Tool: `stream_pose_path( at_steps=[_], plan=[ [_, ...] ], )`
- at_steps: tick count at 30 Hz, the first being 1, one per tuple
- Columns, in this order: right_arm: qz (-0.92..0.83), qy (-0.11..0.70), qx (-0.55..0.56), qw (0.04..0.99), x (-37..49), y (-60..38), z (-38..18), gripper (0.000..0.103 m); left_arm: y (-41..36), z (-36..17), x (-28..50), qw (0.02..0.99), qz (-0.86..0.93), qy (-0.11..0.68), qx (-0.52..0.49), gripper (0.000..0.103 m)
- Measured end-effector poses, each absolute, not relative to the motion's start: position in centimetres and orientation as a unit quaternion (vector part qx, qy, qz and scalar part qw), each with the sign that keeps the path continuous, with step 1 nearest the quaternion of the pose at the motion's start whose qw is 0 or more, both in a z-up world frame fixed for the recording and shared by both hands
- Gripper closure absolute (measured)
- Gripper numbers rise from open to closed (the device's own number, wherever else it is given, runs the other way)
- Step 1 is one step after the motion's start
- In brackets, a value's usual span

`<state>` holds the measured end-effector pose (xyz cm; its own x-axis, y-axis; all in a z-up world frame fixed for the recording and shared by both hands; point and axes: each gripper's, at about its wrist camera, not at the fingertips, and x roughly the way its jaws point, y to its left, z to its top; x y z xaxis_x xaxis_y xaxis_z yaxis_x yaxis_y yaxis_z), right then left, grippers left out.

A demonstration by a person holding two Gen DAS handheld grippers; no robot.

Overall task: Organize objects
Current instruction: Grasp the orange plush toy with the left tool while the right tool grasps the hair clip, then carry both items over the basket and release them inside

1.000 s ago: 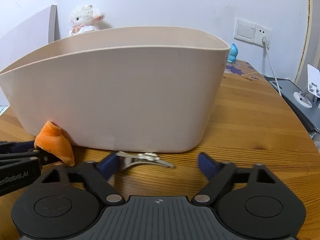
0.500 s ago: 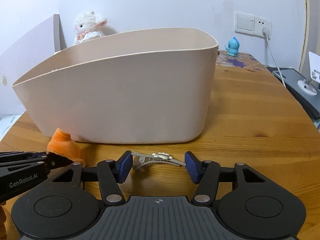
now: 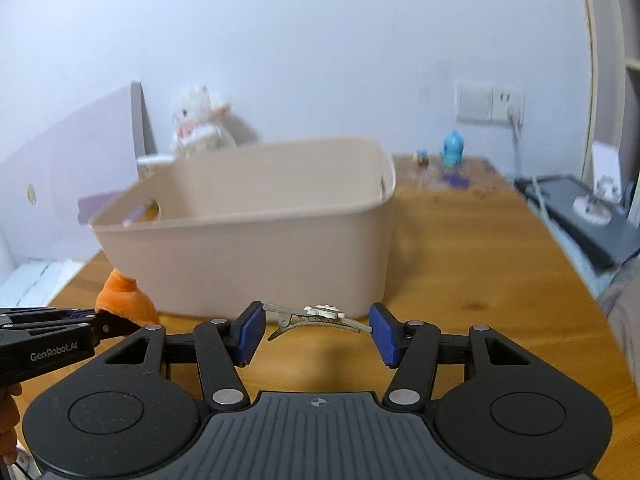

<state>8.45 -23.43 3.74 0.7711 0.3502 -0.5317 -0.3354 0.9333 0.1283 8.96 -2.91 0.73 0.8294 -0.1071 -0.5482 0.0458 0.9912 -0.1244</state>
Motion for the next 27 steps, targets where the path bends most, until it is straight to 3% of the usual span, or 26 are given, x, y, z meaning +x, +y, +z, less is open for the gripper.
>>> stream_pose_path(
  at_steps=[15, 27],
  plan=[
    [0.202, 0.193, 0.002, 0.96, 8.9, -22.1, 10.7, 0.049, -2.4, 7.1, 10.3, 0.976, -0.022, 0.218, -0.019, 0.095],
    [0.183, 0.195, -0.006, 0.964, 14.1, -20.0, 11.6, 0.049, -3.2, 6.2, 18.7, 0.965, 0.005, 0.261, 0.028, 0.095]
  ],
)
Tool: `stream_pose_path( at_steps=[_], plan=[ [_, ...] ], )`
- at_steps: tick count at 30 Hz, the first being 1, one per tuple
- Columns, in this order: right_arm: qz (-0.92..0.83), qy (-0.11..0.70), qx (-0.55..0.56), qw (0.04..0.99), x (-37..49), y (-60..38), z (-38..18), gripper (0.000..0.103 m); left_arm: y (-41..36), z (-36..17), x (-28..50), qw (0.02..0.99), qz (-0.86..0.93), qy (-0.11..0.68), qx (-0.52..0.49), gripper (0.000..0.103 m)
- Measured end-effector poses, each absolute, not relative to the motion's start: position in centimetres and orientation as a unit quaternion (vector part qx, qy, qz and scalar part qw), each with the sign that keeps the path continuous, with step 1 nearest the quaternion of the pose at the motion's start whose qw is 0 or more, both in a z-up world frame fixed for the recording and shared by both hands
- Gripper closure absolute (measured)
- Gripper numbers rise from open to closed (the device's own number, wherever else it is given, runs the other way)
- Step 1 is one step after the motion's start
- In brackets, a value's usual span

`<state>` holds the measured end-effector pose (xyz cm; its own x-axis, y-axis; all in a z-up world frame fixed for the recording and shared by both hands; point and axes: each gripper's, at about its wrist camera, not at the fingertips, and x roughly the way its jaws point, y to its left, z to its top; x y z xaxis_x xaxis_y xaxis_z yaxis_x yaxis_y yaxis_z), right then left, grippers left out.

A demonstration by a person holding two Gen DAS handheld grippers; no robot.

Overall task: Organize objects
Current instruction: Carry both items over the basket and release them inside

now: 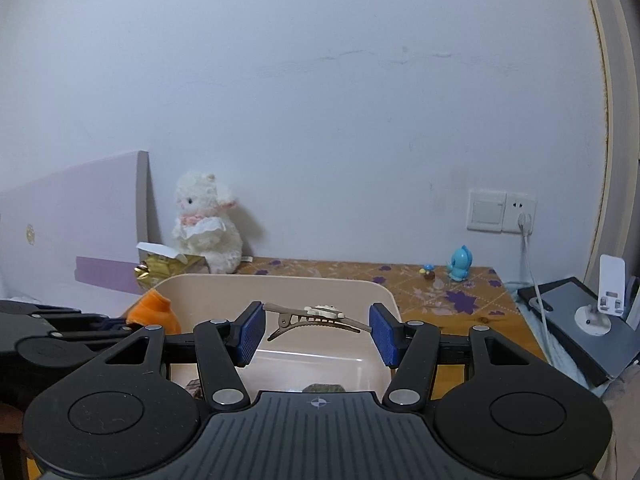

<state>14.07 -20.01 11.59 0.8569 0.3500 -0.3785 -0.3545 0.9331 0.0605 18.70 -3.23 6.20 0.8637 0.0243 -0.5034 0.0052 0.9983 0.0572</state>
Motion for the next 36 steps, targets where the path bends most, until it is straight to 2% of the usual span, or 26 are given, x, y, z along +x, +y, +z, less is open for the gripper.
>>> stream_pose_path(
  at_steps=[8, 15, 17, 18, 19, 20, 22, 23, 29, 36],
  plan=[
    [0.174, 0.246, -0.009, 0.954, 17.9, -18.3, 8.8, 0.049, -2.9, 2.2, 22.7, 0.94, 0.018, 0.339, 0.038, 0.095],
    [0.172, 0.285, -0.026, 0.943, 19.1, -17.0, 6.4, 0.048, -2.2, 1.7, 23.4, 0.93, 0.016, 0.366, 0.013, 0.091],
    [0.17, 0.288, -0.027, 0.942, 19.1, -17.0, 6.1, 0.04, -2.1, 2.0, 23.1, 0.929, 0.012, 0.37, 0.003, 0.086],
    [0.168, 0.287, -0.027, 0.943, 18.9, -17.0, 6.1, 0.04, -2.1, 2.2, 22.8, 0.93, 0.011, 0.368, 0.001, 0.073],
    [0.167, 0.285, -0.027, 0.944, 18.7, -17.1, 6.2, 0.037, -2.1, 2.5, 22.5, 0.931, 0.015, 0.364, 0.002, 0.056],
    [0.167, 0.284, -0.026, 0.944, 18.5, -17.2, 6.4, 0.032, -2.2, 2.8, 22.1, 0.934, 0.016, 0.357, 0.006, 0.052],
    [0.165, 0.277, -0.023, 0.946, 18.0, -17.5, 6.9, 0.024, -2.6, 3.5, 21.3, 0.938, 0.022, 0.345, 0.014, 0.03],
    [0.164, 0.273, -0.022, 0.948, 17.6, -17.7, 7.2, 0.018, -2.7, 3.9, 20.8, 0.94, 0.027, 0.34, 0.013, 0.027],
    [0.159, 0.255, -0.012, 0.954, 15.2, -19.1, 9.1, 0.002, -3.0, 5.6, 18.1, 0.947, 0.02, 0.32, 0.011, 0.025],
    [0.164, 0.245, -0.025, 0.955, 11.6, -19.6, 10.2, 0.0, -3.0, 7.0, 14.2, 0.952, 0.03, 0.305, -0.004, 0.021]
  ],
)
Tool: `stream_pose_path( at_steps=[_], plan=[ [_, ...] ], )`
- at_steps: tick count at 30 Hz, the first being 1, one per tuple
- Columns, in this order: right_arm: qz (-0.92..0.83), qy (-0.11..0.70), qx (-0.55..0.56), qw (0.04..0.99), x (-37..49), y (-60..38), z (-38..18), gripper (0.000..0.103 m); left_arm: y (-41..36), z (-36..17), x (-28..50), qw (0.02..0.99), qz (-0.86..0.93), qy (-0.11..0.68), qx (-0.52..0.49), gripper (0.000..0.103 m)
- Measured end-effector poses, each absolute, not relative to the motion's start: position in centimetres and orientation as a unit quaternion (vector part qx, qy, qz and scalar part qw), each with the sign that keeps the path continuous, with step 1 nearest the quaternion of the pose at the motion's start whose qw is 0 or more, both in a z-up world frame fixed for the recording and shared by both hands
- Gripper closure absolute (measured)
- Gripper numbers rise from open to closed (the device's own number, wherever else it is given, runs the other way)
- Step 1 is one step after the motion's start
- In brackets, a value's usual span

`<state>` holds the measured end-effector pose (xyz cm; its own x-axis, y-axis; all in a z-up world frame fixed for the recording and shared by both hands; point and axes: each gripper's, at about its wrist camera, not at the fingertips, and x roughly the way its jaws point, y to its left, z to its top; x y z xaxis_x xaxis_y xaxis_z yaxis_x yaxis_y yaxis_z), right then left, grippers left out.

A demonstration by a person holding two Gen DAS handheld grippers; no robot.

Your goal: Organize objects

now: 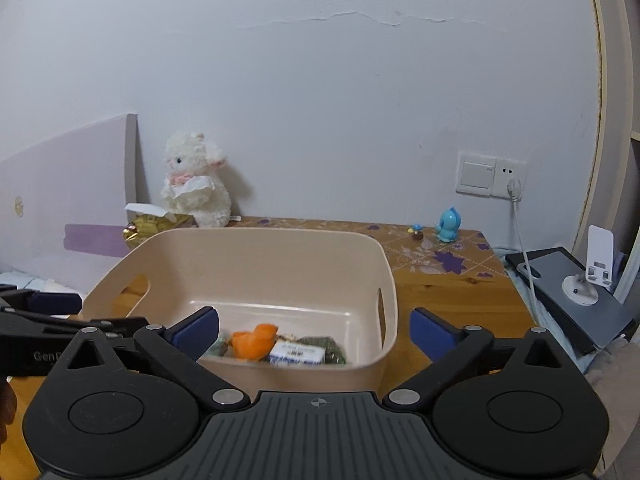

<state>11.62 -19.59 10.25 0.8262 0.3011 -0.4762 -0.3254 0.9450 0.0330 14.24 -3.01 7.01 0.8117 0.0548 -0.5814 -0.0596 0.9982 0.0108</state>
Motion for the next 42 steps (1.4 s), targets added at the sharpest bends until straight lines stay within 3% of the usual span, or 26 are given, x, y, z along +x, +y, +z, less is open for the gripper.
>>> stream_pose_path(
  at_steps=[42],
  plan=[
    [0.184, 0.28, -0.032, 0.942, -3.4, -22.9, 8.2, 0.0, -5.3, 6.1, -2.6, 0.959, 0.027, 0.281, 0.014, 0.017]
  ],
)
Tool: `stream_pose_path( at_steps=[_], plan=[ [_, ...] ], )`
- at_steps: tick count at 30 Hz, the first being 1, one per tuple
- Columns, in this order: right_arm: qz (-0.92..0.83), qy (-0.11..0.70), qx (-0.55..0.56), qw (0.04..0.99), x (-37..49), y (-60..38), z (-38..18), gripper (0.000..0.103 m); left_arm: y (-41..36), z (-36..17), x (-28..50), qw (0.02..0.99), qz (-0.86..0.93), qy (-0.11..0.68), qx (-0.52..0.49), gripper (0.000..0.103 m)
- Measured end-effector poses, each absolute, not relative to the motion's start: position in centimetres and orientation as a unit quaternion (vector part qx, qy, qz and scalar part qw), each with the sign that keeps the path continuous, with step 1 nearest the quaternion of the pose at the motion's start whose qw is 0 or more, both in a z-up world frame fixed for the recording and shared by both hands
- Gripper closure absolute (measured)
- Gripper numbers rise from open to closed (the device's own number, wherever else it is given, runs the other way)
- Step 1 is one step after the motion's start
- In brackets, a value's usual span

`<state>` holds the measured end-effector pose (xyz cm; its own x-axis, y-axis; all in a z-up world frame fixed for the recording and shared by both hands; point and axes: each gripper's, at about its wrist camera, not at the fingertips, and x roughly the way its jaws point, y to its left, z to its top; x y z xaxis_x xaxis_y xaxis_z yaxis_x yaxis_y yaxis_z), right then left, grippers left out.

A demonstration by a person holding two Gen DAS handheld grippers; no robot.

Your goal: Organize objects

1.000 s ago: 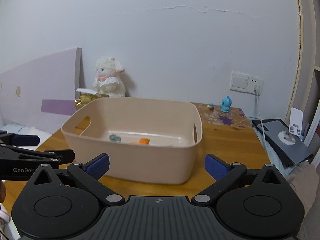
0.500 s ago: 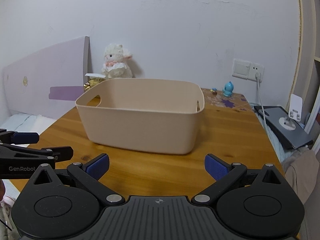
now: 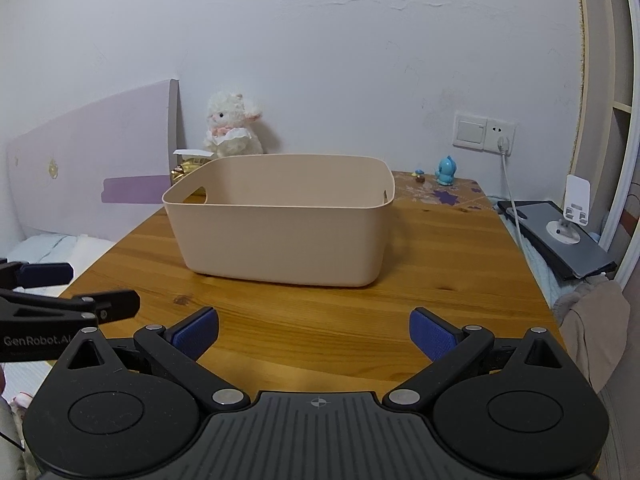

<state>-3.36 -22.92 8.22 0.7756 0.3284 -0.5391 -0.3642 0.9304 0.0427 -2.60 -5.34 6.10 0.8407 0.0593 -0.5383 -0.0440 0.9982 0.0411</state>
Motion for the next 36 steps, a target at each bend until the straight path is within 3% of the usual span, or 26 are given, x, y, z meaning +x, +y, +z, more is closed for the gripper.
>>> stream_pose_path(
  at_steps=[36],
  plan=[
    [0.181, 0.281, -0.044, 0.941, -5.4, -22.6, 9.1, 0.0, -5.2, 6.2, -4.4, 0.958, 0.022, 0.287, 0.001, 0.017]
  ],
)
